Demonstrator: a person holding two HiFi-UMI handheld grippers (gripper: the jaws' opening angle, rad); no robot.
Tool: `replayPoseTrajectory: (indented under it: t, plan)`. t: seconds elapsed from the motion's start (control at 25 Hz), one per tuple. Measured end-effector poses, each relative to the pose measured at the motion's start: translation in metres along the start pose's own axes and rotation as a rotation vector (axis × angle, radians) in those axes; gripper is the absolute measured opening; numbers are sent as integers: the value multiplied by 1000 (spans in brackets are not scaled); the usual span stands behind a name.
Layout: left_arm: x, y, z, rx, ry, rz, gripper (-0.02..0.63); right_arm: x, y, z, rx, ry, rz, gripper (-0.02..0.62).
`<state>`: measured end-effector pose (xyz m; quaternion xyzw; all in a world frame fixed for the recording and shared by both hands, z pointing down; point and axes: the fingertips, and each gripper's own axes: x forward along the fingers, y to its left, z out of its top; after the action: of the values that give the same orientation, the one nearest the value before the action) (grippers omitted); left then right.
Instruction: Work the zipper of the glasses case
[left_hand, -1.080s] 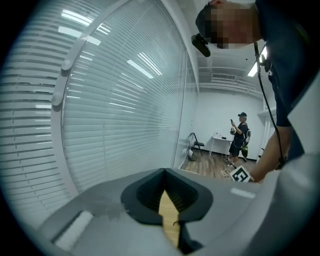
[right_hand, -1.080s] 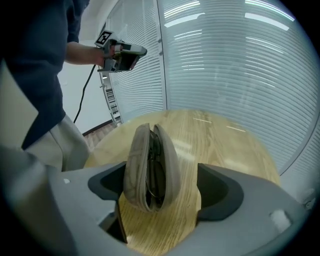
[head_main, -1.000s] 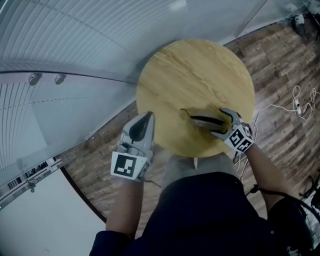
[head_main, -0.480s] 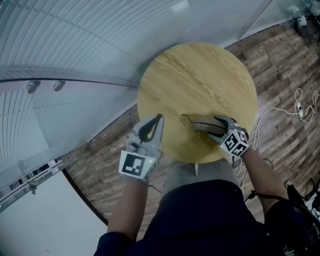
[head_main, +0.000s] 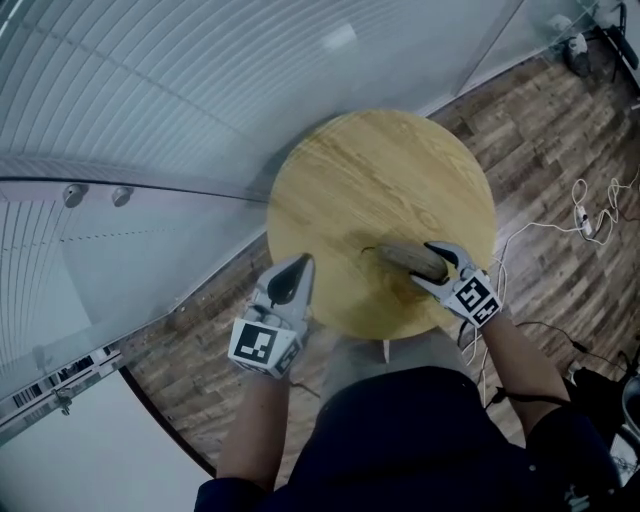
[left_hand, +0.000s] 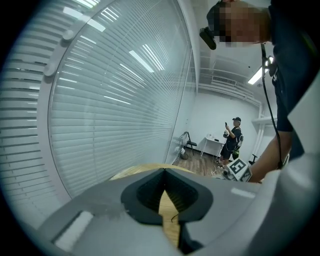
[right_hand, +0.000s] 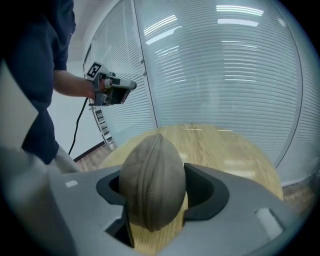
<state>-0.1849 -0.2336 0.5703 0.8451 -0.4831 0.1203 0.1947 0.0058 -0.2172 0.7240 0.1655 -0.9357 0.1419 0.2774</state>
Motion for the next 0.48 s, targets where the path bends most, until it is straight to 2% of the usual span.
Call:
replayPoseTrajectory:
  t: [0.16,0.28,0.4,0.48]
  plan:
    - [-6,-4,4,-2,-12,-13,0,-19,0,23,51,-81,-24,290]
    - [-9,-10,6,-20,-25,-53,3,-38,0,54,77,-173,-42,290]
    - [-9,-27,11,-114,-72,-199,52,-57,2,92,111,-270,-52,290]
    - [-5,-45,15,-160,-87,-305,138,-72,0,120,175,-338,-66,290]
